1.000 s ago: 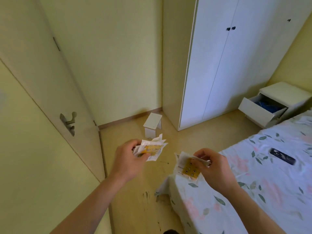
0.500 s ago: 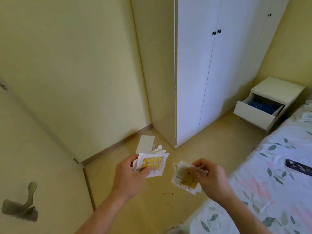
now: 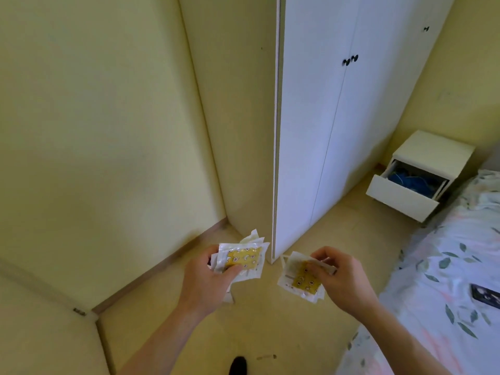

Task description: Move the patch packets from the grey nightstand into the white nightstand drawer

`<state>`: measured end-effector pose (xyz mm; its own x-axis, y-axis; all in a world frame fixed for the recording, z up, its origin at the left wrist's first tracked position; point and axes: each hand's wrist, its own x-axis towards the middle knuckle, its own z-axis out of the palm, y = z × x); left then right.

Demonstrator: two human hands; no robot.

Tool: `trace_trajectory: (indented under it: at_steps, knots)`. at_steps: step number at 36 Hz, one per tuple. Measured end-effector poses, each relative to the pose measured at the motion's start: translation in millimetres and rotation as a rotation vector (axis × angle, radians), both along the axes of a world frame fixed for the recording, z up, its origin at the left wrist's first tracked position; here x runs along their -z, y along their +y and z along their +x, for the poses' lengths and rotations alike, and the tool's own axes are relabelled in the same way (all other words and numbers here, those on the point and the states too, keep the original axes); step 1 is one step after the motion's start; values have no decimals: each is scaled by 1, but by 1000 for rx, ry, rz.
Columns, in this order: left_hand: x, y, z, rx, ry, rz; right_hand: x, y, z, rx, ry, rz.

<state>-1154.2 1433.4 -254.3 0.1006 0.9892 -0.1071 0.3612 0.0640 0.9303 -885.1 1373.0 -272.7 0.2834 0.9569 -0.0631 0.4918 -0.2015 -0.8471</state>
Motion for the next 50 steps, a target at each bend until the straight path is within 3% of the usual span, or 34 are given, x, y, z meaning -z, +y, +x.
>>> trace_trajectory:
  at_steps: [9,14,24,42,50]
  knots:
    - [7,152,53,232,20,-26,9,89,21,254,-20,3]
    - [4,199,117,468,27,-14,13,94,59,431,-38,-22]
    - [16,285,279,708,-36,-78,21,115,182,705,-22,-53]
    - [21,427,556,627,-218,-343,12,262,473,735,24,-30]
    - [51,496,678,634,-265,-472,28,324,582,813,21,-84]
